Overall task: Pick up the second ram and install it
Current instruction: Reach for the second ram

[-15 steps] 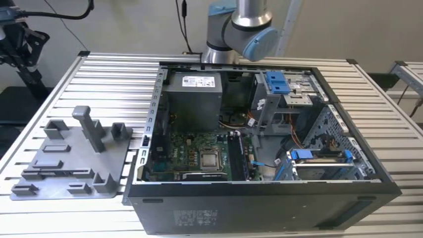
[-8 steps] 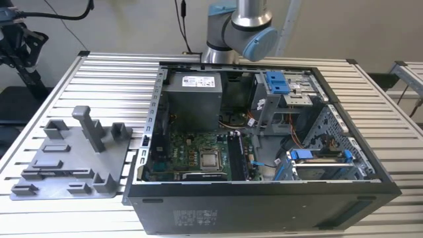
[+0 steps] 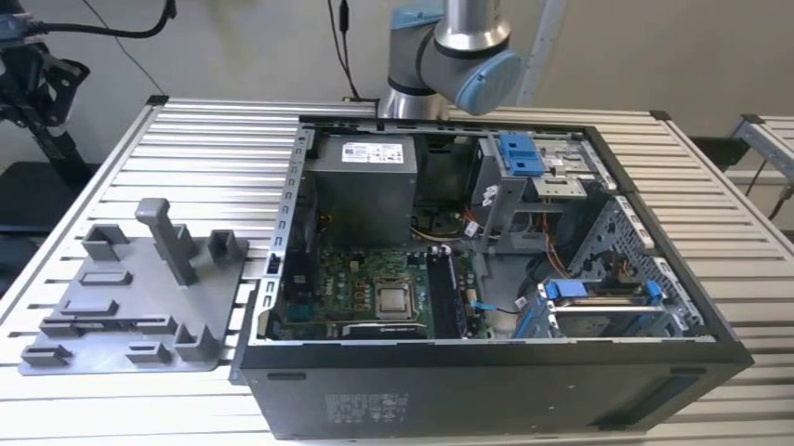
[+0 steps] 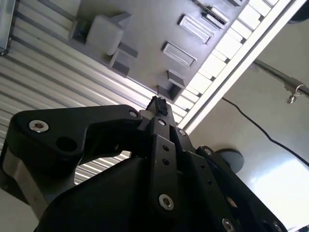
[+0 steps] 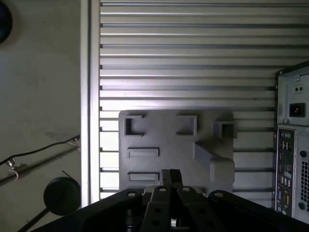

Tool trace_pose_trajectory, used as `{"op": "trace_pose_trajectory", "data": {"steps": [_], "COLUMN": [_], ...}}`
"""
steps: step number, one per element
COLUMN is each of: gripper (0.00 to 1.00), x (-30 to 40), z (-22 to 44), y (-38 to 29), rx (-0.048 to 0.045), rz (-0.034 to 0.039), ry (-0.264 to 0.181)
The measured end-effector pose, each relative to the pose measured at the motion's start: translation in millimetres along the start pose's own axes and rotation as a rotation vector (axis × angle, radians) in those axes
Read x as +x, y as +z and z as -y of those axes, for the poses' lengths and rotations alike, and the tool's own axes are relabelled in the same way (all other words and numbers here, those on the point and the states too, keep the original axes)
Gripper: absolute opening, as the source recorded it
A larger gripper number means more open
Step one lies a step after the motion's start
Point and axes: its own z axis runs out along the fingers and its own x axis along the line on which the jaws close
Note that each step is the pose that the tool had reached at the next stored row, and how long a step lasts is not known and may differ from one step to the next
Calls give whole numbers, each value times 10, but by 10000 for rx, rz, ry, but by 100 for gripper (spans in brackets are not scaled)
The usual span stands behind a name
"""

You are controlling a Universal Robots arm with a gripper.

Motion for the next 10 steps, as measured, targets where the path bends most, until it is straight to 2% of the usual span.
{"op": "trace_pose_trajectory", "data": {"steps": [7, 10], "gripper": [11, 11], "x": [93, 158], "z": [8, 13], "y": [11, 16], "rx": [0, -1], "rz": [-2, 0], "ry": [0, 1]}}
